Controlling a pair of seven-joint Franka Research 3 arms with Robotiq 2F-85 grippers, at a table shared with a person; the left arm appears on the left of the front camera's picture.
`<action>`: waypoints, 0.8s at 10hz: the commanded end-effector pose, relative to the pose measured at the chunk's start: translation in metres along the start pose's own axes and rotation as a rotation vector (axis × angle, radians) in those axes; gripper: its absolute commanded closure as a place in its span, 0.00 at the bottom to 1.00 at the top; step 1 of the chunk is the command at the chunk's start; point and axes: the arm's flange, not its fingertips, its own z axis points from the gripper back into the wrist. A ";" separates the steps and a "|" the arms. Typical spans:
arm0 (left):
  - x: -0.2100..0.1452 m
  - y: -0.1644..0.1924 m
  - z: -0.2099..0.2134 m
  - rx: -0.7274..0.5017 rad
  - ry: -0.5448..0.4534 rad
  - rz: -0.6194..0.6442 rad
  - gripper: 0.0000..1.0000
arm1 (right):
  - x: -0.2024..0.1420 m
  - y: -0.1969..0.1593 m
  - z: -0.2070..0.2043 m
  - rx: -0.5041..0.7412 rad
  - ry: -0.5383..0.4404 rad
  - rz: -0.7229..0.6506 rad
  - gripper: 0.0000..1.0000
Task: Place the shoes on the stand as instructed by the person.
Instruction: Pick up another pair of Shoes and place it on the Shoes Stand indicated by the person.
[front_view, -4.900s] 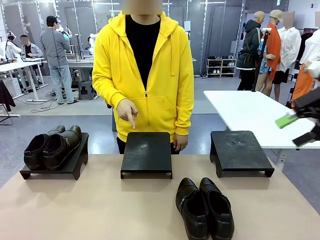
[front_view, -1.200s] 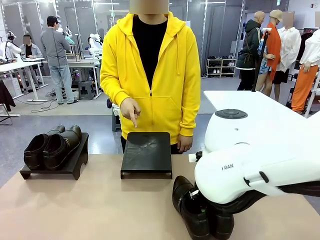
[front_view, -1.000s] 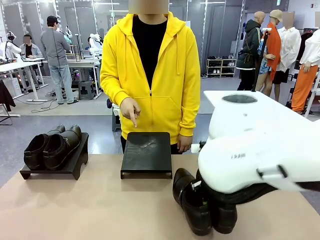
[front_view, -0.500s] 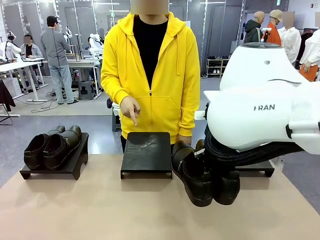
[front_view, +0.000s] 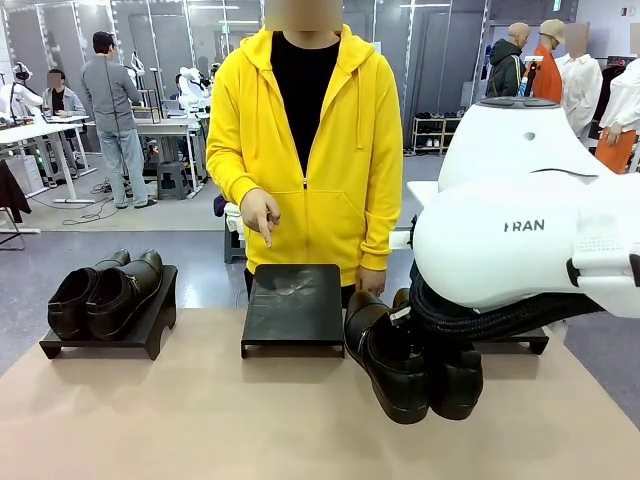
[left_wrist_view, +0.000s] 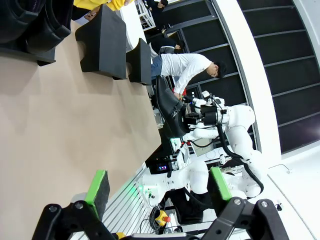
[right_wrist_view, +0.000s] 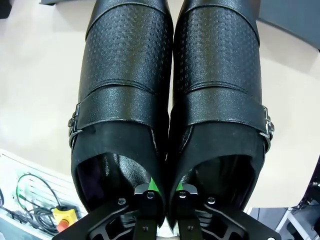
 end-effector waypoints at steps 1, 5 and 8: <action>-0.001 -0.002 -0.001 -0.020 -0.005 -0.018 0.00 | 0.003 0.001 0.008 0.006 -0.020 -0.008 1.00; -0.001 -0.002 -0.001 -0.020 -0.005 -0.018 0.00 | 0.021 0.018 0.002 0.025 -0.051 0.010 0.93; -0.001 -0.002 -0.001 -0.020 -0.005 -0.018 0.00 | 0.088 0.053 0.001 0.046 -0.101 0.045 0.93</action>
